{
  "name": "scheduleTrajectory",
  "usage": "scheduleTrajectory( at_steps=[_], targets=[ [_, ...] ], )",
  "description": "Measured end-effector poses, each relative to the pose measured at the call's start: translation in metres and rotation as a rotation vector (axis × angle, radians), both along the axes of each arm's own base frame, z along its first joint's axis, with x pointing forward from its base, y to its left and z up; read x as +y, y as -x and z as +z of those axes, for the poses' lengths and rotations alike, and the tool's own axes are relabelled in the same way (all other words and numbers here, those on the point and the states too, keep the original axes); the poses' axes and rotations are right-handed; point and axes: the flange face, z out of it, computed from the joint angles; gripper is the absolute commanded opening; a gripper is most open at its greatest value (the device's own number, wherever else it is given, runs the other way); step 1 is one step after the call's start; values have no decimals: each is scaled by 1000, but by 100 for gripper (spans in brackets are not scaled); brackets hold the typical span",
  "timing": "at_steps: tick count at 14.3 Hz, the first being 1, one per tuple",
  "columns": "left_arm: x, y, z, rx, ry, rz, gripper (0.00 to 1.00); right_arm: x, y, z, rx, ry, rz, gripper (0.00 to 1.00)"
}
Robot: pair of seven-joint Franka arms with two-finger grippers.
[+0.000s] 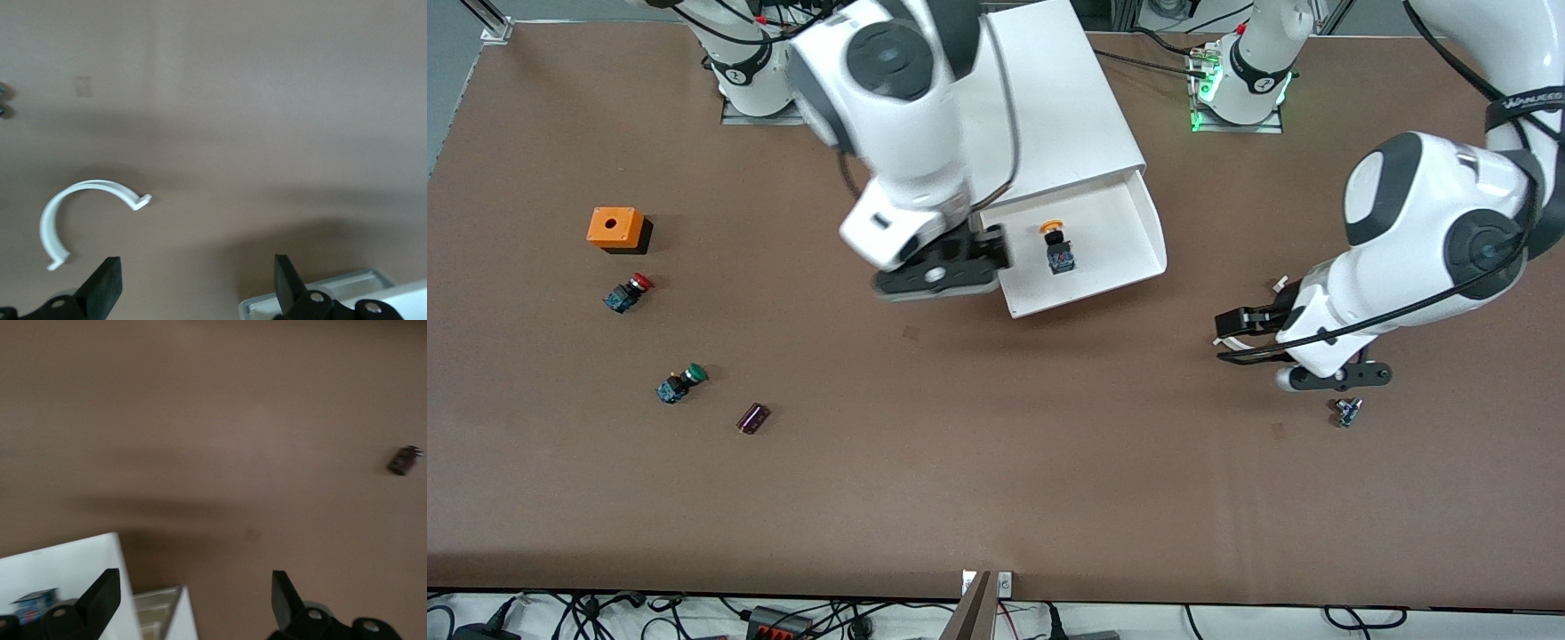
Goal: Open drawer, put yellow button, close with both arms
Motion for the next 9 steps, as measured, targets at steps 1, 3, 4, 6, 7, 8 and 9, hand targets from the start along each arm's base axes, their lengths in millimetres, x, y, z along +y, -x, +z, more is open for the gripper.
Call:
scheduleTrajectory(
  at_steps=[1,3,4,6,7,8,9],
  targets=[
    [-16,0,-9,3,-1,40,100,-29,-15,-6,32,27,-19,100],
    [-55,4,-28,14,-3,86,100,-92,-46,-21,88,65,-33,100],
    [-74,7,-38,13,-2,89,100,-126,-60,-28,116,78,-43,100],
    [-103,13,-57,2,4,106,100,-189,-82,-35,149,85,-64,100],
    [-110,17,-66,6,2,115,100,-217,-90,-35,153,82,-68,100],
    [-115,21,-74,14,-2,114,100,-242,-97,-33,154,78,-71,100],
    [-120,26,-78,23,-5,107,100,-264,-102,-29,151,74,-75,100]
  ],
)
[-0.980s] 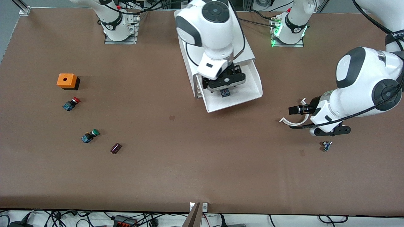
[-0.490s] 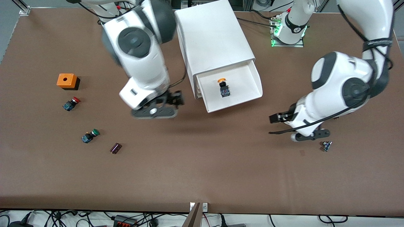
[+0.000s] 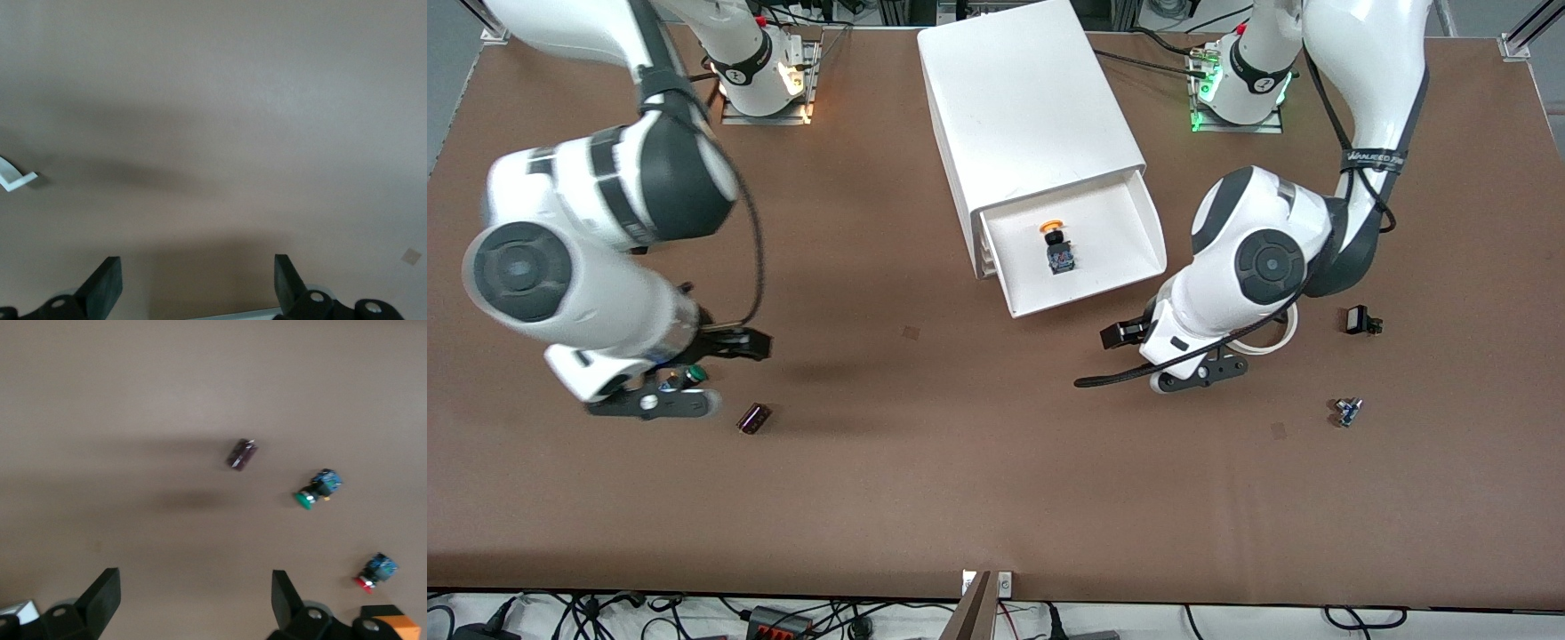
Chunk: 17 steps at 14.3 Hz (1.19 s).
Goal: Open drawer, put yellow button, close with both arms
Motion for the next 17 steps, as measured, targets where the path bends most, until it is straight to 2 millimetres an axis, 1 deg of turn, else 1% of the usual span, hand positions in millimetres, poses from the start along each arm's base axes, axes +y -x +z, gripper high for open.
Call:
scheduleTrajectory(
  at_steps=[2,3,5,7,10,12,14,15,17],
  targets=[
    [-13,10,-6,16,-2,-16,100,-37,-4,11,-9,-5,-11,100],
    [-21,16,-9,26,-1,-24,100,-52,-5,16,-14,-7,-22,100],
    [-39,31,-15,53,1,-21,100,-75,-5,28,-31,-9,-46,100],
    [-53,46,-18,76,-3,-9,100,-101,-3,46,-55,-11,-74,100],
    [-66,72,-17,102,-20,10,100,-154,12,80,-73,-11,-50,100],
    [-79,92,-15,118,-32,22,100,-183,28,98,-74,-9,-23,100],
    [-92,114,-16,137,-44,16,100,-196,45,112,-74,-12,-15,100],
    [-97,124,-18,145,-51,8,100,-198,54,118,-71,-12,-7,100],
    [-102,138,-19,154,-62,0,100,-197,70,122,-63,-9,2,100]
  ],
)
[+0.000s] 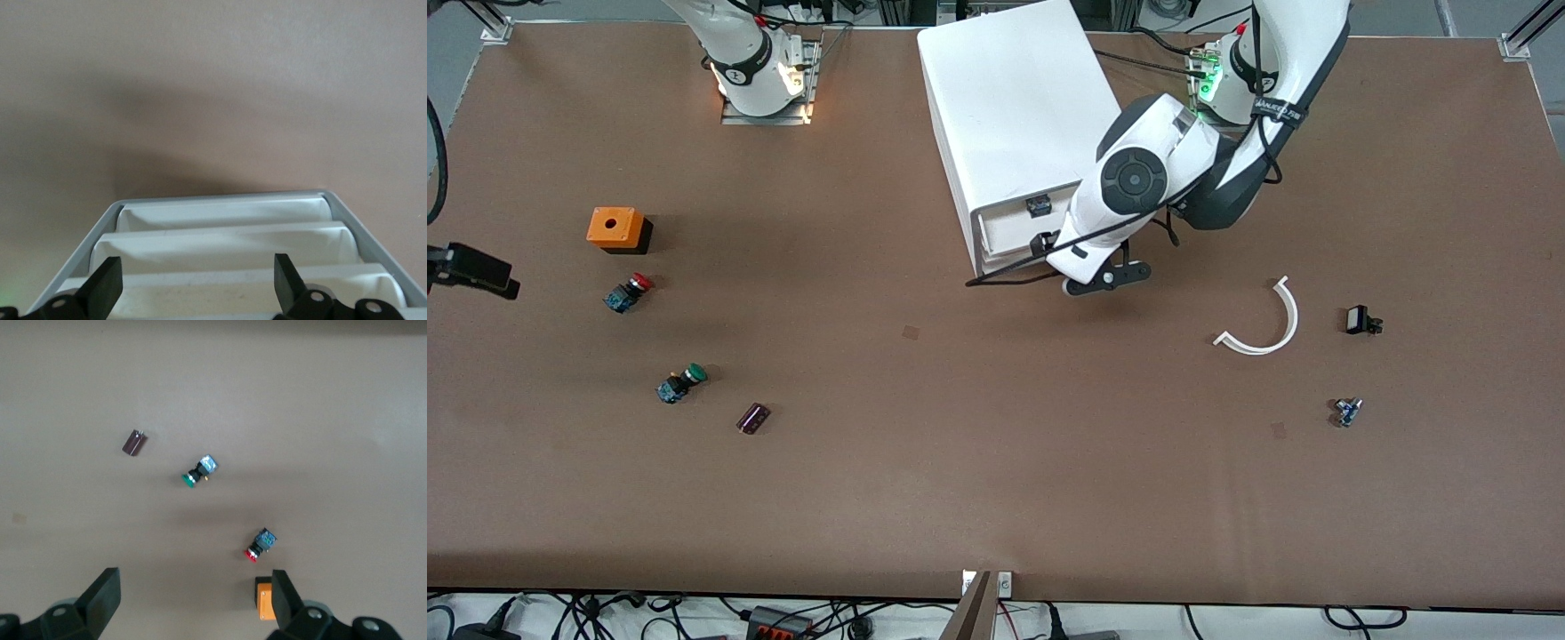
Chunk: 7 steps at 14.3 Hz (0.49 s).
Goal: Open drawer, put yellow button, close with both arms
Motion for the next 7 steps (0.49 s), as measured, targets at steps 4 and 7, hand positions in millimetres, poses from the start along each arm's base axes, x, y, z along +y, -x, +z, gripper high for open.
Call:
scheduleTrajectory(
  at_steps=[4,7],
  targets=[
    [-14,20,0,17,-12,15,100,4,26,-6,4,5,7,100],
    [-17,27,-1,27,-20,13,100,7,48,-15,2,9,12,100]
  ],
)
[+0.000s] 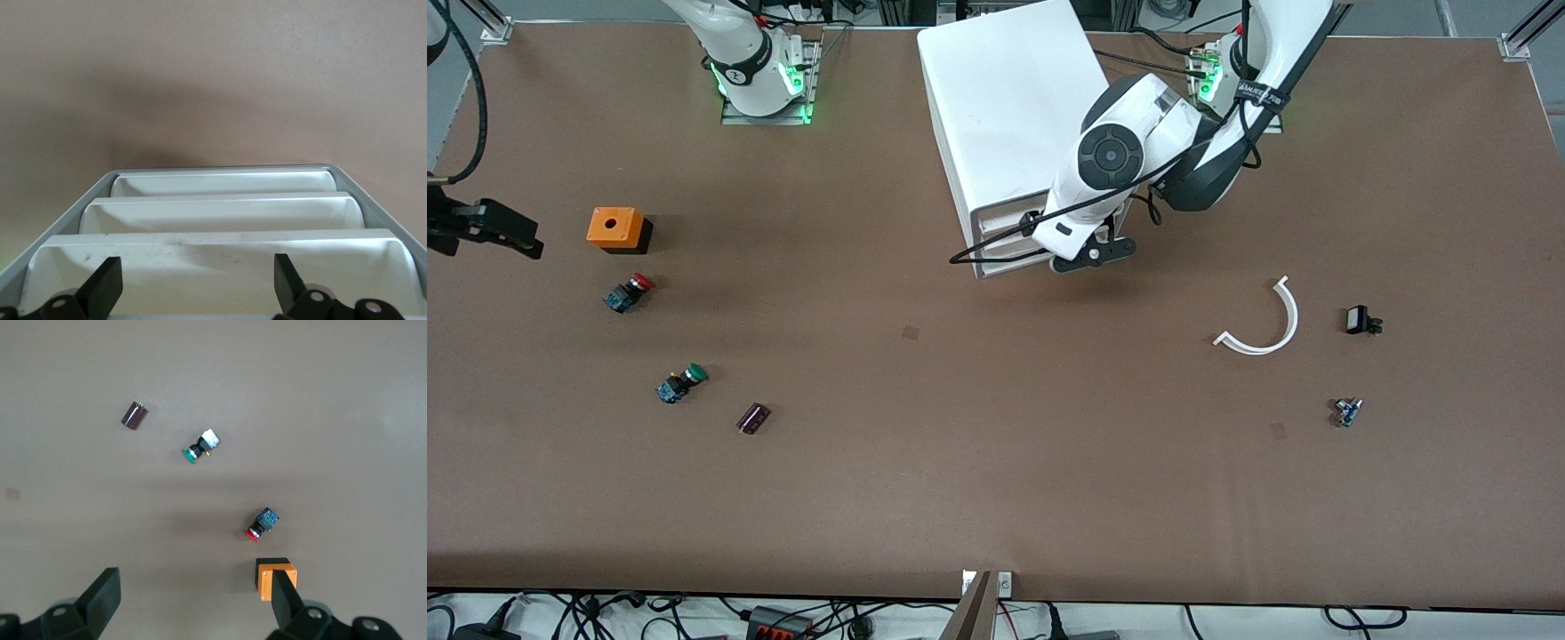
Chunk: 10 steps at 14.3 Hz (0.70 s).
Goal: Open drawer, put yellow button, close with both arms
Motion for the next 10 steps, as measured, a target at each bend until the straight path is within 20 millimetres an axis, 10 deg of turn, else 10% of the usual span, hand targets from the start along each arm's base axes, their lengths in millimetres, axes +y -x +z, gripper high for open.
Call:
scheduleTrajectory(
  at_steps=[10],
  targets=[
    [24,-22,9,-6,5,29,100,-2,24,-10,19,0,-9,100]
  ],
)
